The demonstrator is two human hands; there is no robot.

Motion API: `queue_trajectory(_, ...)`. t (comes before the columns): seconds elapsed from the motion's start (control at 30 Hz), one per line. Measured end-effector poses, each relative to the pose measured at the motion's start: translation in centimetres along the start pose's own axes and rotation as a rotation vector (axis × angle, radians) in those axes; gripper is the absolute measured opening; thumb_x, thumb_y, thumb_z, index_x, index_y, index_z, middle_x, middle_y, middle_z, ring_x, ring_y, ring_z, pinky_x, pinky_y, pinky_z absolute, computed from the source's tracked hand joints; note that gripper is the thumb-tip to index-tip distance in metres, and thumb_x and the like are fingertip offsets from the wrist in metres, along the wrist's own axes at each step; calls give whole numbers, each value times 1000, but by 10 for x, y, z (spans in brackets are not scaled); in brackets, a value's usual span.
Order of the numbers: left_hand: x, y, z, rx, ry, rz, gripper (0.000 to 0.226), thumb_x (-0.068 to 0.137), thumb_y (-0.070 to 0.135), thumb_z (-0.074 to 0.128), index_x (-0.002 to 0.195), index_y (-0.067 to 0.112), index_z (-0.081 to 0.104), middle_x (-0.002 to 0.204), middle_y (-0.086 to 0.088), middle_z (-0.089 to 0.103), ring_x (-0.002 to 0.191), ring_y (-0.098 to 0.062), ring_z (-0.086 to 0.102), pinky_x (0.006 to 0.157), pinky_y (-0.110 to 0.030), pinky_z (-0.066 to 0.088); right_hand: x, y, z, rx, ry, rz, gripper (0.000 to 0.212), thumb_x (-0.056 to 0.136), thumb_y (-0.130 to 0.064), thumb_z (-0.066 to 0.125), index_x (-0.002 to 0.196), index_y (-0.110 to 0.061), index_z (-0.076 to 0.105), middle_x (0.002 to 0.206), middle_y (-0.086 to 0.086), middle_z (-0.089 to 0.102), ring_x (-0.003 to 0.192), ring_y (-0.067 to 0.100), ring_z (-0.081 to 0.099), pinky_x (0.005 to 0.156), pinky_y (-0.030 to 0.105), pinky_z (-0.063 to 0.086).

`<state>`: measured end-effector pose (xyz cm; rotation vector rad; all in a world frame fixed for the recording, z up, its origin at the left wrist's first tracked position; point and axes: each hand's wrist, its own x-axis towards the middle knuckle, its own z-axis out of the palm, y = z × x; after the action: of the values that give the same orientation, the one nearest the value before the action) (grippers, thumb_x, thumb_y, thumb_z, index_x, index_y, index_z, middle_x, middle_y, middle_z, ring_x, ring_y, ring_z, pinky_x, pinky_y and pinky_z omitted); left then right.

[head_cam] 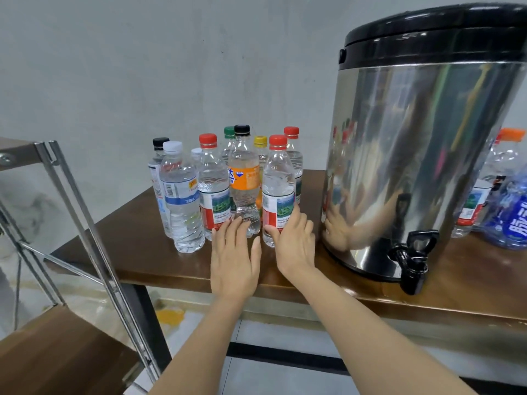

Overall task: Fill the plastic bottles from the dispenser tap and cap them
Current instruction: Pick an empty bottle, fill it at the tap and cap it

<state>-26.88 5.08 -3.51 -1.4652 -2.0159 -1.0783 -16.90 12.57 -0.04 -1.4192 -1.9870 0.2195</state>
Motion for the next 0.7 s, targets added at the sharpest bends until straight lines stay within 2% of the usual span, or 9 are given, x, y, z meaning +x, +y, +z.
queue_trajectory(0.27, -1, 0, 1, 46, -8, 0, 47, 100, 41, 33, 127, 13, 58, 136, -5, 57, 133, -26, 45, 115, -53, 30, 13, -2, 15, -89, -4, 33, 79, 98, -59, 34, 153, -8, 10, 144, 12, 39, 130, 28, 38, 103, 41, 37)
queue_trajectory(0.57, -1, 0, 0, 13, -7, -21, 47, 100, 42, 33, 127, 14, 59, 135, -3, 57, 131, -26, 45, 111, -53, 35, 16, -1, 18, -65, -22, 44, 75, 98, -59, 34, 152, -11, 12, 148, 13, 39, 132, 29, 39, 104, 43, 38)
queue_trajectory(0.7, 0, 0, -1, -15, -64, -51, 53, 100, 46, 27, 130, 13, 56, 138, -4, 55, 133, -26, 43, 111, -49, 37, -4, 3, -1, -39, -47, -15, 71, 100, -57, 33, 154, -14, 13, 148, 11, 39, 131, 29, 41, 103, 42, 40)
